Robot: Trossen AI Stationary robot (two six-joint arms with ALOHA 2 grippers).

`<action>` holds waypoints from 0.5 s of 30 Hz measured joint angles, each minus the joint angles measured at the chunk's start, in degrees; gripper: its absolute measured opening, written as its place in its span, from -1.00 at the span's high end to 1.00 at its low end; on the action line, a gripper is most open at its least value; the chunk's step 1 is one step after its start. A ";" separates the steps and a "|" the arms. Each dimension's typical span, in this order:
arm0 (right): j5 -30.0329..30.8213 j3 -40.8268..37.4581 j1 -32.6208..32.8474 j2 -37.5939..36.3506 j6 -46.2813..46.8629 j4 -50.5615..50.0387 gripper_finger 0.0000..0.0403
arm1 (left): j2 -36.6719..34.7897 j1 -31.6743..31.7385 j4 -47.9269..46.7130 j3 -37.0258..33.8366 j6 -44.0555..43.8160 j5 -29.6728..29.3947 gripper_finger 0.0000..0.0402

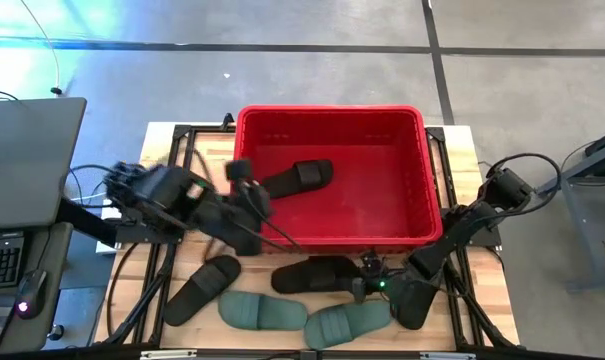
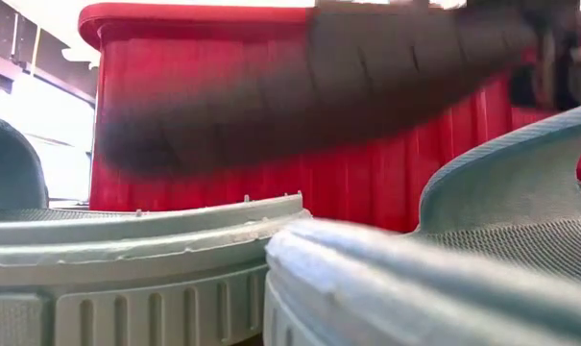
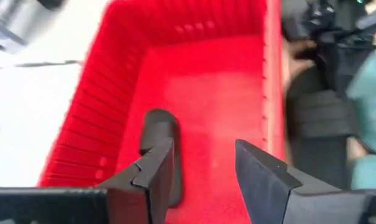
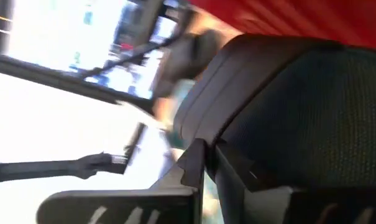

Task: Pick and place slides into bin
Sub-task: Put the black slide into the red bin

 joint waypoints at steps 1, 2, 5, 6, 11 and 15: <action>0.68 0.00 0.19 -0.12 -2.09 3.27 0.97 | -1.28 0.00 0.04 0.04 0.32 -1.20 0.23; 1.11 0.00 0.33 -0.21 -4.72 6.77 0.98 | -2.62 -0.01 -0.11 0.04 0.46 -2.54 0.23; 1.84 0.00 0.43 -0.21 -13.75 18.52 0.98 | -5.55 0.00 -0.14 0.04 1.46 -4.26 0.23; 1.89 0.00 0.26 -0.21 -16.87 22.63 0.99 | -6.29 0.00 -0.12 0.04 1.54 -4.35 0.23; 2.75 0.04 -1.03 -0.20 -37.30 44.50 0.99 | -8.71 -0.02 -0.13 0.04 3.36 -4.47 0.23; 2.24 0.11 -2.34 -0.53 -51.87 58.24 1.00 | -8.76 0.00 -0.12 0.04 4.44 -4.06 0.23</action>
